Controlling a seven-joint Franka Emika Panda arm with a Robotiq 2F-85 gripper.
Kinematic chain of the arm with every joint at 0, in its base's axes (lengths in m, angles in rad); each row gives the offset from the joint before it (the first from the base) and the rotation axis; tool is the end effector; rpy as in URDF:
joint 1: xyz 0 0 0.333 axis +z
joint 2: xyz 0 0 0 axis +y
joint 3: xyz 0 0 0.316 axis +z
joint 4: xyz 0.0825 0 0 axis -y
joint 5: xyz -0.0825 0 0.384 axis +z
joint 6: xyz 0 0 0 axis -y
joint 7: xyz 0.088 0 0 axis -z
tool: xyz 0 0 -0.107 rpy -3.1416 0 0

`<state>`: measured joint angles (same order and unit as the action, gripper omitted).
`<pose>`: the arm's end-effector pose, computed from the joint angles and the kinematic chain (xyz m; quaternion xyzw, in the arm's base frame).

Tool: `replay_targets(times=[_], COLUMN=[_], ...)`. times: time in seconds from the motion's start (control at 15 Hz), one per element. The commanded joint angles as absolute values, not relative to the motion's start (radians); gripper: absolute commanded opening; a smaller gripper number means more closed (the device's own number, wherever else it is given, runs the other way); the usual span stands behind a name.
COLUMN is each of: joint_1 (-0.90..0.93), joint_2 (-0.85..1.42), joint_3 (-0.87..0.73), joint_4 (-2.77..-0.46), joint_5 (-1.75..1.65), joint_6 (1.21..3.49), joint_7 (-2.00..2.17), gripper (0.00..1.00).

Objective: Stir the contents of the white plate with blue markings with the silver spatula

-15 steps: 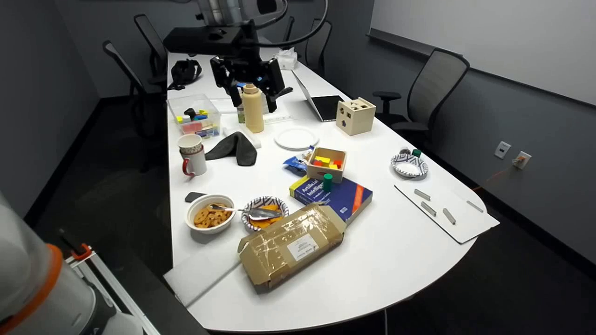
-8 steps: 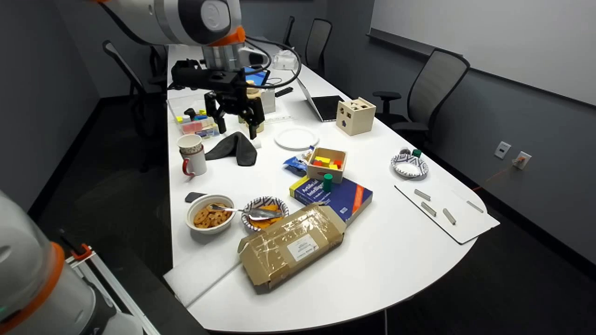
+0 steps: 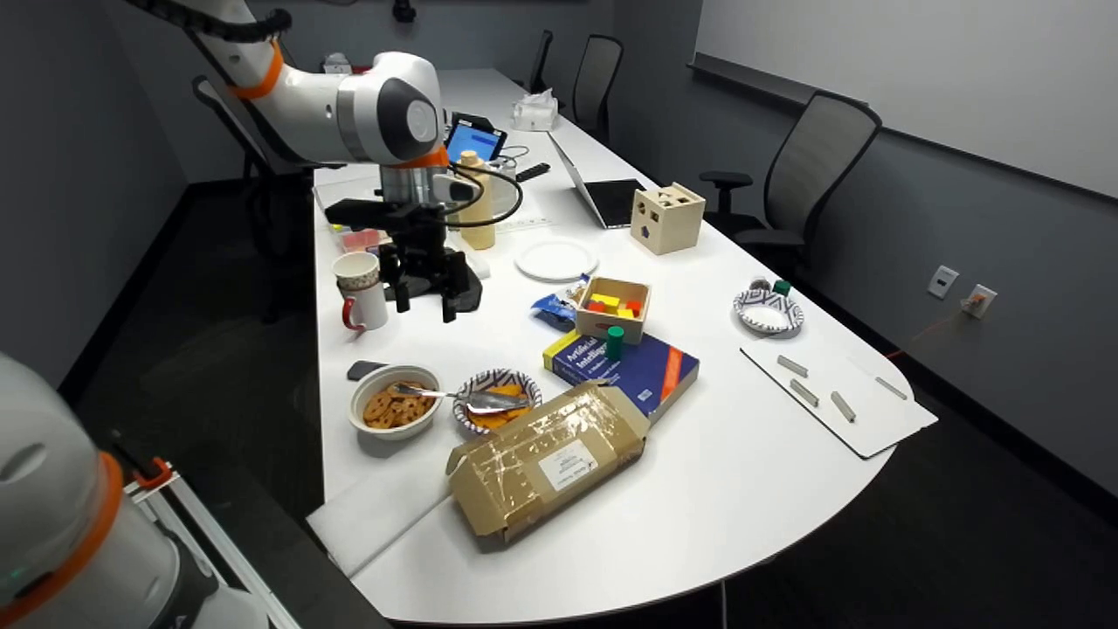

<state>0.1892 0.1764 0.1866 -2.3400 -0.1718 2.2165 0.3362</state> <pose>0.4493 0.1731 0.2399 0.9849 0.0817 -0.1219 0.0922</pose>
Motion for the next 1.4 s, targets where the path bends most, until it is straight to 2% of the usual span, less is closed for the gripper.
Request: replay_targets(times=[0.0,0.87,1.33], joint_1=[0.242,0.392,0.434], joint_2=[0.269,0.581,0.655], joint_3=[0.168,0.1,0.051], joint_4=[-2.292,-2.153,-2.069], joint_5=[-0.199,-0.2,-0.226], joint_6=[2.148,2.13,2.041], joint_7=[0.476,0.657,0.665], gripper=[1.0,1.0,1.0])
